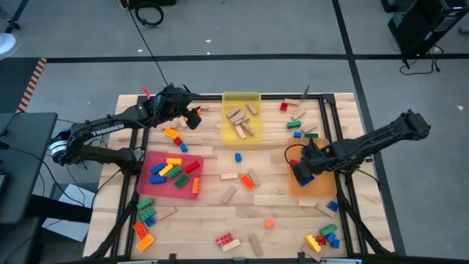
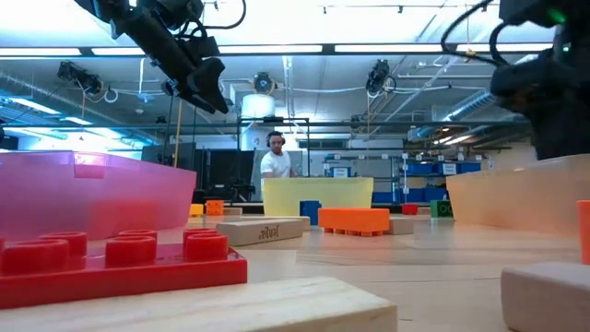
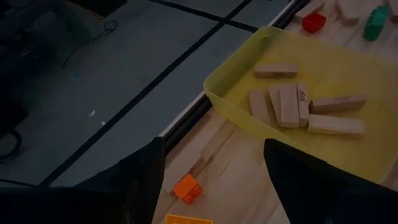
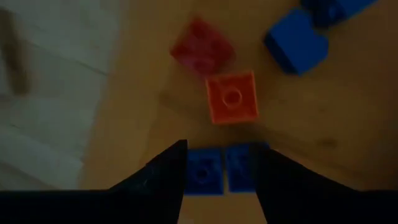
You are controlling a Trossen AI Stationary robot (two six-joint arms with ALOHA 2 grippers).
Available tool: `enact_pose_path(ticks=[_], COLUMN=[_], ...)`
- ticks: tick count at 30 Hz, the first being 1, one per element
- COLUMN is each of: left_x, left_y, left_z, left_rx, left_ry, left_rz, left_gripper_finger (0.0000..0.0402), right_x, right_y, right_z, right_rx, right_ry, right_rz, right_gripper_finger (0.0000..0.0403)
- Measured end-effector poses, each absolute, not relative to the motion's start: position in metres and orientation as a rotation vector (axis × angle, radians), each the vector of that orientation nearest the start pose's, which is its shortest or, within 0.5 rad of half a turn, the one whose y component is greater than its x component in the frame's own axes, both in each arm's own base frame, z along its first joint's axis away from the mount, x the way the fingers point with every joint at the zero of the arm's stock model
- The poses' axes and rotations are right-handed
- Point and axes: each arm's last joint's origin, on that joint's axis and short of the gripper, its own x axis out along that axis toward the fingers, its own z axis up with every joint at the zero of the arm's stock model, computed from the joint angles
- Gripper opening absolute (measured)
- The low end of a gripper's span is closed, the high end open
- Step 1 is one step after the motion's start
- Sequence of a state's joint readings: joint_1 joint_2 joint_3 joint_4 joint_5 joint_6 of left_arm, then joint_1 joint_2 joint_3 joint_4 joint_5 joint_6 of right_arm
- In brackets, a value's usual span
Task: Sort blocks by size
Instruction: Put the wooden block into the yellow bin
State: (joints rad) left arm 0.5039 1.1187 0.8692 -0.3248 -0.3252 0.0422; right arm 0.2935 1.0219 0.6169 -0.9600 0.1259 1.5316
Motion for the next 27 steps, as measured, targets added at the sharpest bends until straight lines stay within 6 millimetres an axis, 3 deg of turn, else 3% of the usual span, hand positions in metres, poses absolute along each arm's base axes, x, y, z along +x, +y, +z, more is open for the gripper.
enact_pose_path(ticks=[8,19,27], left_x=[0.203,0.2,0.17], left_y=[0.123,0.123,0.143], left_z=[0.287,0.283,0.265], left_rx=[-0.039,-0.495,-0.745], left_ry=[0.588,0.425,0.565], left_rz=[0.806,0.96,1.104], left_gripper_finger=[0.028,0.028,0.028], right_x=[0.147,0.148,0.153], right_y=[0.036,0.024,0.011], right_z=[0.207,0.214,0.216], right_rx=[0.953,0.829,0.718], right_ry=[0.937,0.875,0.895], right_rz=[-0.852,-0.788,-0.73], right_gripper_finger=[0.0181,0.0178,0.0177])
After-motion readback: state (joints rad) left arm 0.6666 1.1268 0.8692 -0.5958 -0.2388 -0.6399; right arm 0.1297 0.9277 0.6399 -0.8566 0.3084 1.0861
